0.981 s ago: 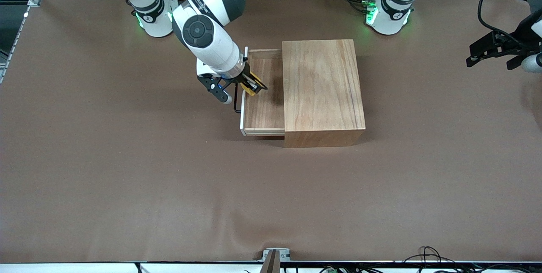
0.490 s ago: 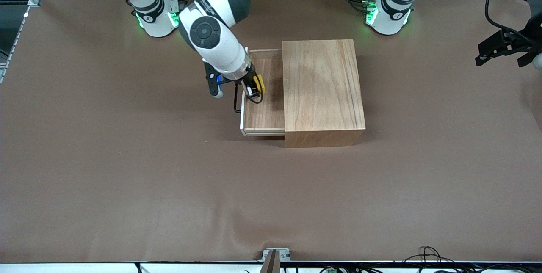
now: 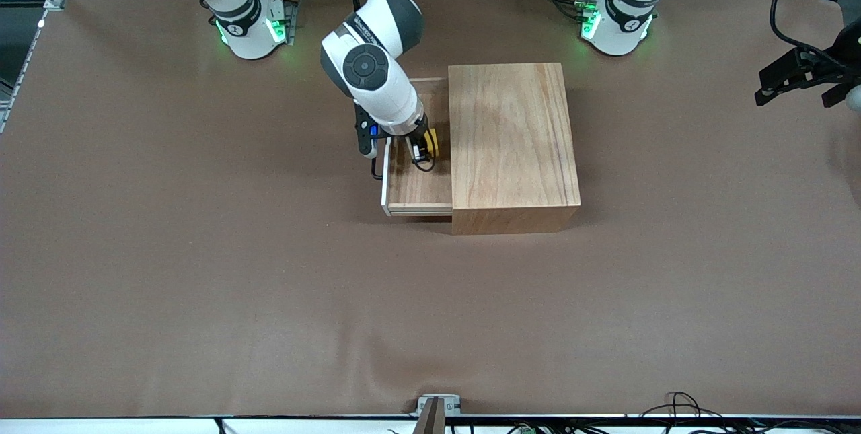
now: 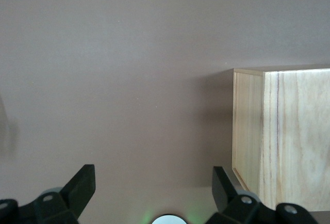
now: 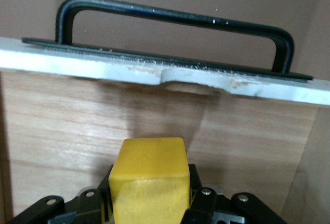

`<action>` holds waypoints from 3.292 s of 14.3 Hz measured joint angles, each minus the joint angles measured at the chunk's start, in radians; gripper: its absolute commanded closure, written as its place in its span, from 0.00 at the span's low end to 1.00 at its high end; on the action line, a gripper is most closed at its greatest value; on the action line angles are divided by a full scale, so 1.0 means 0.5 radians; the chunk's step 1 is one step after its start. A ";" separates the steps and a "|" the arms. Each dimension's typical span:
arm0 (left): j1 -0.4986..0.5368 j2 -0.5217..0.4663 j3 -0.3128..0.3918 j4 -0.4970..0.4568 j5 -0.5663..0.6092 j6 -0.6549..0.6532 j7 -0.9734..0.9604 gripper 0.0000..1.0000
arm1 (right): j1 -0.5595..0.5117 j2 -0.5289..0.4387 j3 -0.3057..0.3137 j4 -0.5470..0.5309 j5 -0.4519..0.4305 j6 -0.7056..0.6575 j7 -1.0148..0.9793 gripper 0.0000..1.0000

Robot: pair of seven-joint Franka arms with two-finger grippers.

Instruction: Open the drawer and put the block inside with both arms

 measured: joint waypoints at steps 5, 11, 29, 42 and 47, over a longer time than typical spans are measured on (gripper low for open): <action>0.014 0.003 0.041 0.000 0.000 0.000 -0.002 0.00 | 0.000 0.017 -0.004 0.015 0.000 0.001 0.008 0.00; 0.029 0.003 0.082 0.000 -0.002 0.001 -0.009 0.00 | -0.064 -0.029 -0.048 0.218 -0.003 -0.246 -0.015 0.00; 0.014 0.005 0.058 0.000 -0.004 0.001 0.007 0.00 | -1.024 -0.509 -0.065 0.298 -0.090 -1.339 -2.834 0.00; 0.004 0.006 0.043 0.000 -0.004 0.001 0.010 0.00 | -1.575 -0.837 -0.057 0.296 -0.462 -1.513 -4.011 0.00; 0.003 0.007 0.040 0.000 -0.004 0.001 0.010 0.00 | -1.678 -0.887 -0.026 0.299 -0.594 -1.568 -4.126 0.00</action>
